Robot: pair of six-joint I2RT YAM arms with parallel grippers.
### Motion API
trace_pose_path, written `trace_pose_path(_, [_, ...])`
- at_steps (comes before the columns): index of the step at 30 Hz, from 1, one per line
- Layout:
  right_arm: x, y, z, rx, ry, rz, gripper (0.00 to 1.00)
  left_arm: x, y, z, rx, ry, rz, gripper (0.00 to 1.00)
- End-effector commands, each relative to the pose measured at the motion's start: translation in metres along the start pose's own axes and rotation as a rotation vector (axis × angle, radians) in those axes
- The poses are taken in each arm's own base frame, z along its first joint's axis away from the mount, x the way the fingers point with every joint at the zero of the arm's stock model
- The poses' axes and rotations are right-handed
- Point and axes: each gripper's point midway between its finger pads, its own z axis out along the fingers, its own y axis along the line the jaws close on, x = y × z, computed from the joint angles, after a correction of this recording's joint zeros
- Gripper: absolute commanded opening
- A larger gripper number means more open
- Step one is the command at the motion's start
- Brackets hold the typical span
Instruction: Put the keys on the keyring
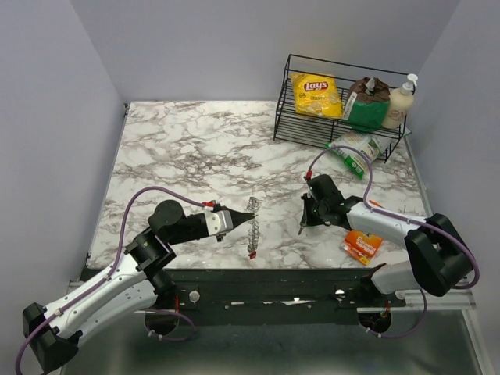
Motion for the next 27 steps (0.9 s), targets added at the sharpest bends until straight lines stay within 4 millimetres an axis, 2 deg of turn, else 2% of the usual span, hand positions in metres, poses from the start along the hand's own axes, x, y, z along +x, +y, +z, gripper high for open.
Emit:
trace_pose_path(1, [-0.002,0.004,-0.002,-0.005,0.0,-0.019,0.01,-0.019,0.003,-0.002,-0.011,-0.058,0.041,0.0])
trace_pose_path(6, [-0.008,0.006,-0.005,-0.025,-0.039,-0.035,0.01,-0.019,0.004,-0.003,-0.018,-0.057,0.042,0.0])
trace_pose_path(15, [-0.015,0.024,-0.017,-0.124,-0.078,-0.081,0.01,-0.019,0.005,-0.003,-0.021,-0.048,0.045,0.0])
trace_pose_path(21, [-0.026,0.044,-0.031,-0.239,-0.129,-0.144,0.01,-0.018,0.006,-0.005,-0.024,-0.029,0.049,0.0])
trace_pose_path(27, [-0.035,0.075,-0.057,-0.431,-0.222,-0.232,0.01,-0.014,0.007,-0.008,-0.028,0.005,0.061,0.0])
